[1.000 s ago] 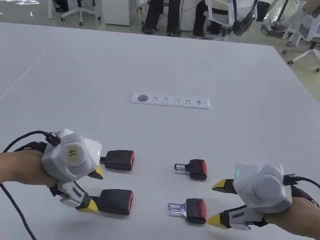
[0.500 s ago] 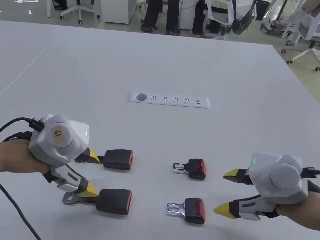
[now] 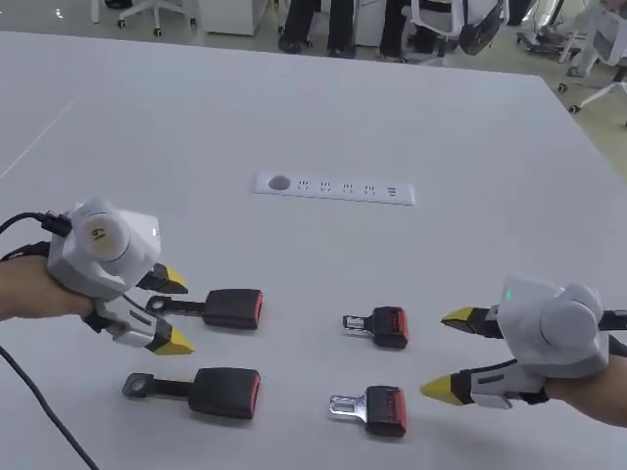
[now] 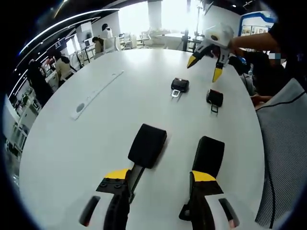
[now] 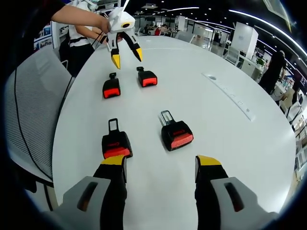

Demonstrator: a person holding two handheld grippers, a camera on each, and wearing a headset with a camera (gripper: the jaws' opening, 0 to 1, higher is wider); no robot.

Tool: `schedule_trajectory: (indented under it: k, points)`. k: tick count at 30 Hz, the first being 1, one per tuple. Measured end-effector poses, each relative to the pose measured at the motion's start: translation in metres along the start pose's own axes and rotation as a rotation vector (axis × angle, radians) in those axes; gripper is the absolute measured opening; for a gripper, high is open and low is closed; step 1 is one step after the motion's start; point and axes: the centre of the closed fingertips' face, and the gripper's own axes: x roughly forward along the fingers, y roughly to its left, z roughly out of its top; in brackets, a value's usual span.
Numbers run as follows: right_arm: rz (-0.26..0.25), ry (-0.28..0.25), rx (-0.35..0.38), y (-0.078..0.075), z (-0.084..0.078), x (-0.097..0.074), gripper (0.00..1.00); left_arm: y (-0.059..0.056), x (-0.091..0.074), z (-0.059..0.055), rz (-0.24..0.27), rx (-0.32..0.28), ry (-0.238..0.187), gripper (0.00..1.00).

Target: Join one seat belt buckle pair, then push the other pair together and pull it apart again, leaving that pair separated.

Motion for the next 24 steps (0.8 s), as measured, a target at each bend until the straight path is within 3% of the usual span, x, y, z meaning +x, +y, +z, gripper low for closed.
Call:
schedule_trajectory:
  k: [13, 24]
  points:
    - [0.024, -0.007, -0.043, -0.021, 0.006, 0.014, 0.54, 0.024, 0.015, 0.007, -0.031, 0.053, 0.052, 0.49]
    - [0.085, 0.017, -0.093, -0.028, 0.005, 0.028, 0.52, 0.028, 0.033, 0.008, -0.099, 0.146, 0.117, 0.46]
